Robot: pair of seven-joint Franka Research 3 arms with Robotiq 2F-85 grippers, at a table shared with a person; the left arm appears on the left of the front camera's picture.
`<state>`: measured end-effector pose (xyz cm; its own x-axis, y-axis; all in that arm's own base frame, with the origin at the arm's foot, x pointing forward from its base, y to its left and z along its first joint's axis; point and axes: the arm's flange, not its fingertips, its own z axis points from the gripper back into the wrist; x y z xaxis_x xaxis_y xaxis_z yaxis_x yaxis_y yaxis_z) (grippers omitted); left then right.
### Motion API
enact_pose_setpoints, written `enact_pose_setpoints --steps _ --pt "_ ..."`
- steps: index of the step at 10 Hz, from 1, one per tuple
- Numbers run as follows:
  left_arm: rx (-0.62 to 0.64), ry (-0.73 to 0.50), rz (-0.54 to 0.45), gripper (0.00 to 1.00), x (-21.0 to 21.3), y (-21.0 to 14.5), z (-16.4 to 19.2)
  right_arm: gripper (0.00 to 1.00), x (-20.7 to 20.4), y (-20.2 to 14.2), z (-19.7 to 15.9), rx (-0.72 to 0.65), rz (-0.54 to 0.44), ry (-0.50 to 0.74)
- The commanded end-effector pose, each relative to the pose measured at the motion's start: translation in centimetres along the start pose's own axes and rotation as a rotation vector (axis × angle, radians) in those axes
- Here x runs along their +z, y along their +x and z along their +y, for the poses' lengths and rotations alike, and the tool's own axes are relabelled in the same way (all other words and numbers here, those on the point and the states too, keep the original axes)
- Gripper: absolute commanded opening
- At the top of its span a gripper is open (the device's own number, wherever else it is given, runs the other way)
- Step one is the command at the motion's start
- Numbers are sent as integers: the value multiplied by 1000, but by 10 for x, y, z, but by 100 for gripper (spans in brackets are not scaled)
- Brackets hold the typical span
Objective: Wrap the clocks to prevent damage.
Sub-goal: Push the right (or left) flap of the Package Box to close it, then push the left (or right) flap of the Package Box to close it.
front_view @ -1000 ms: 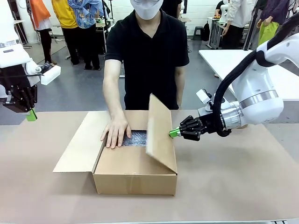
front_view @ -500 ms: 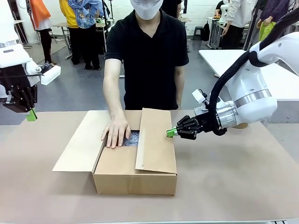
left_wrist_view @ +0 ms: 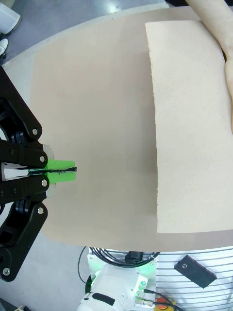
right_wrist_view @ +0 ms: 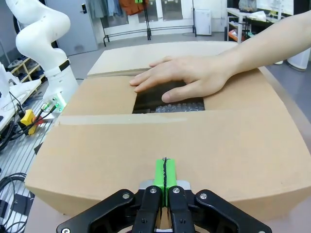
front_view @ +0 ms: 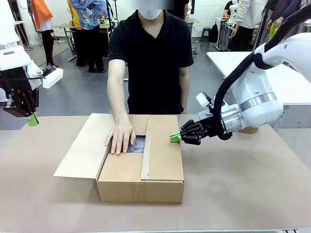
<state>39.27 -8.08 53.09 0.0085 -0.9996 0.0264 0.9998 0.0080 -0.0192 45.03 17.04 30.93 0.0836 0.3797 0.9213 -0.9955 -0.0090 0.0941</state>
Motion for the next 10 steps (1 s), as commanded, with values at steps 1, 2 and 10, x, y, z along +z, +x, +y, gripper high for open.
enact_pose_setpoints --steps 1,2,10 --pt "12 -6 4 0 3 -1 1 1 -13 -15 -5 -20 67 -7" --pt "12 -6 4 0 3 -1 1 1 -4 -12 2 8 109 24" --pt "12 -6 4 0 3 -1 1 1 0 0 0 1 1 1"
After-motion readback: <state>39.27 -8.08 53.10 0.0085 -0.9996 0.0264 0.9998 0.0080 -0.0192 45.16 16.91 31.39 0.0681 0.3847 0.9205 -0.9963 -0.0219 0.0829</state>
